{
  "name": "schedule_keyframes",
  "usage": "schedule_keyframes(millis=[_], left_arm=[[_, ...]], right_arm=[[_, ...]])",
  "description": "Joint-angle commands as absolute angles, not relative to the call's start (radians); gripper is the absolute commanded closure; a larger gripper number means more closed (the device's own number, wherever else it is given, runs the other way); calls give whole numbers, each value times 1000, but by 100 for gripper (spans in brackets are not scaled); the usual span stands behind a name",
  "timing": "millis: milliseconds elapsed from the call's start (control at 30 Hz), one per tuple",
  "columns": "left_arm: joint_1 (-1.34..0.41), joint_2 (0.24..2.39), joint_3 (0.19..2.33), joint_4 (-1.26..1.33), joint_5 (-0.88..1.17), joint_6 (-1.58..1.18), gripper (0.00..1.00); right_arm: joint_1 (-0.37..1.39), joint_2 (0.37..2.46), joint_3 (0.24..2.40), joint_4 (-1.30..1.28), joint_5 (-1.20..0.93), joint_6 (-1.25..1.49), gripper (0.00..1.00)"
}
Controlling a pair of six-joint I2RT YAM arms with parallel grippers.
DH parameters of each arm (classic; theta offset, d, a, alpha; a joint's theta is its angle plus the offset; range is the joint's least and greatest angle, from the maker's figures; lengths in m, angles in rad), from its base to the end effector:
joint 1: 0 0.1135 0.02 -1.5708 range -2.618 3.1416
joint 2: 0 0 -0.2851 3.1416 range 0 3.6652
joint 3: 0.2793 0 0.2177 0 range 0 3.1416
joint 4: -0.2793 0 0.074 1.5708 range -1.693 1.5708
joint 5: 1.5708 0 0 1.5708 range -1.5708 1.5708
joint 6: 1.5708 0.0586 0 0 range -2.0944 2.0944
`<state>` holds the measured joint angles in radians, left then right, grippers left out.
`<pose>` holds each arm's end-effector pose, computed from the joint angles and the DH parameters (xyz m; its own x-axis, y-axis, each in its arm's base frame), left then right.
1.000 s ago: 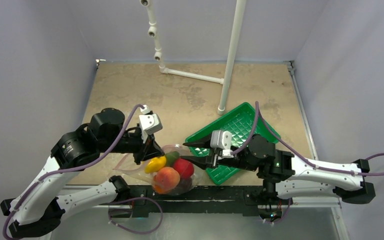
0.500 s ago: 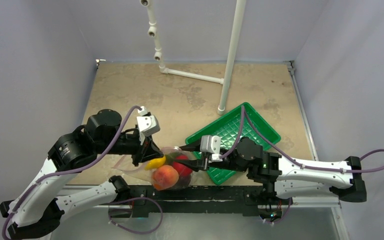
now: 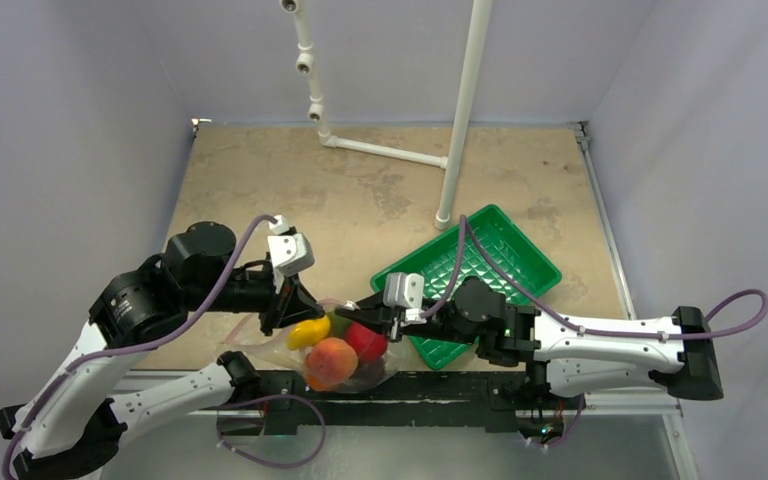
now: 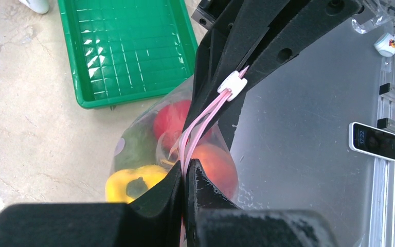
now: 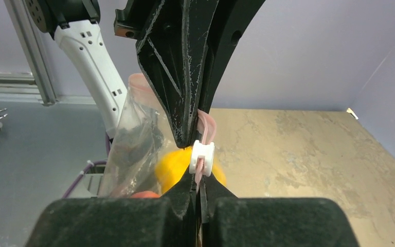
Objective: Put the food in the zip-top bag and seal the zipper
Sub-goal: Adjust the zipper food storage bag at the center of the board.
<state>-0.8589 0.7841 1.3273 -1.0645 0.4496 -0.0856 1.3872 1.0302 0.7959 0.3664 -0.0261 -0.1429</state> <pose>0.0305 -0.0743 0.4112 -0.4035 0.3498 -0.8455 0.8969 0.3341 -0.2898 0.0391 0.2187 0.3852 0.1644 0.1058 -0.9807 -0.9741 0.1739 -0.1446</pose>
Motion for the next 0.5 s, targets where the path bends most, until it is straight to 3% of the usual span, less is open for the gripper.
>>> schedule_keyframes(millis=[0, 200, 367, 467], left_arm=[[-859, 763, 1337, -1009, 486, -82, 100], [-858, 759, 1320, -991, 483, -86, 100], [-858, 762, 1290, -956, 536, -89, 74], [-858, 759, 1259, -919, 584, -85, 64]], right_arm=[[1388, 1026, 793, 431, -56, -142, 100], [1388, 1020, 777, 470, -73, -152, 100], [1388, 1055, 768, 484, -83, -157, 100], [1388, 1066, 753, 496, -83, -148, 100]])
